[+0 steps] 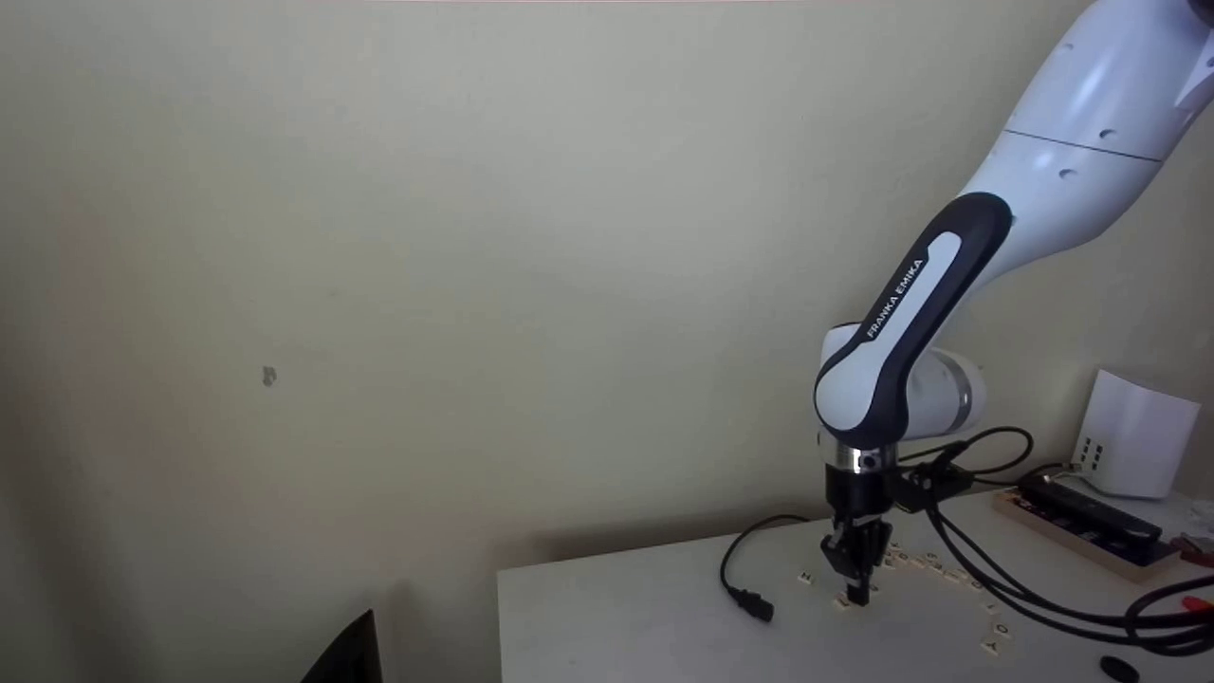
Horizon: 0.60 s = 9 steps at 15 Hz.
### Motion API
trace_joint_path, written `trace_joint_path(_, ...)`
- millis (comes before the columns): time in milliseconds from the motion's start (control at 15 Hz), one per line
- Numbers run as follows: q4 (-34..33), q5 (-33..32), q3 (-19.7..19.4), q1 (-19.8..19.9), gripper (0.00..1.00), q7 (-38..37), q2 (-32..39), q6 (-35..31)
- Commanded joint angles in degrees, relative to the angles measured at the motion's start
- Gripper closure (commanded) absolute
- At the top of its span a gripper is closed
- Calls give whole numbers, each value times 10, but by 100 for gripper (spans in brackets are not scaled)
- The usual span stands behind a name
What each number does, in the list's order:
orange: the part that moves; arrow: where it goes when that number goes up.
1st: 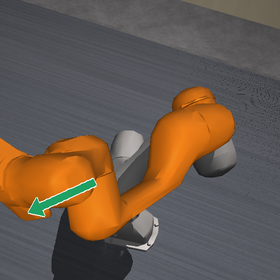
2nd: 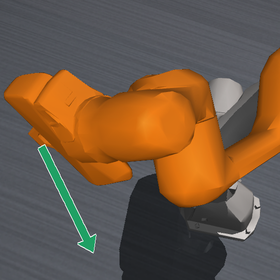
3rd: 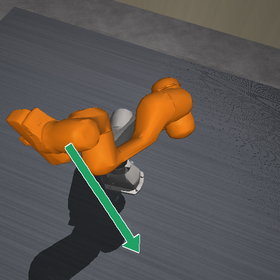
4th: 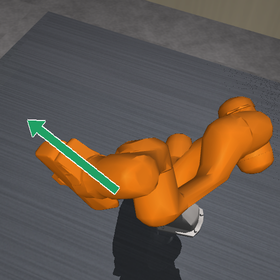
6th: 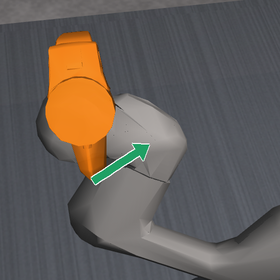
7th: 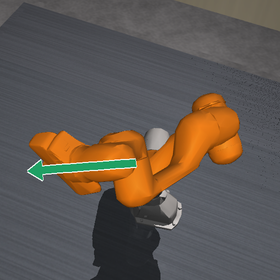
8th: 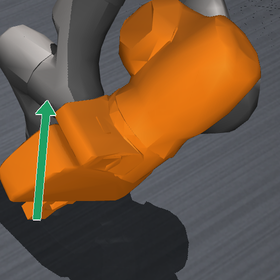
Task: Replace the first tile in the word with a new one
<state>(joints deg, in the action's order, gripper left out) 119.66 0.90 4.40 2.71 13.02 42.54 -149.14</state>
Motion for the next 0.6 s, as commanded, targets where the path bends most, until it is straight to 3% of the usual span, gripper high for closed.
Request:
trace_joint_path(0,-2,-10,-1,-1,100,-4,9,-11)
trace_joint_path(533,-10,-8,1,1,100,-3,17,-8)
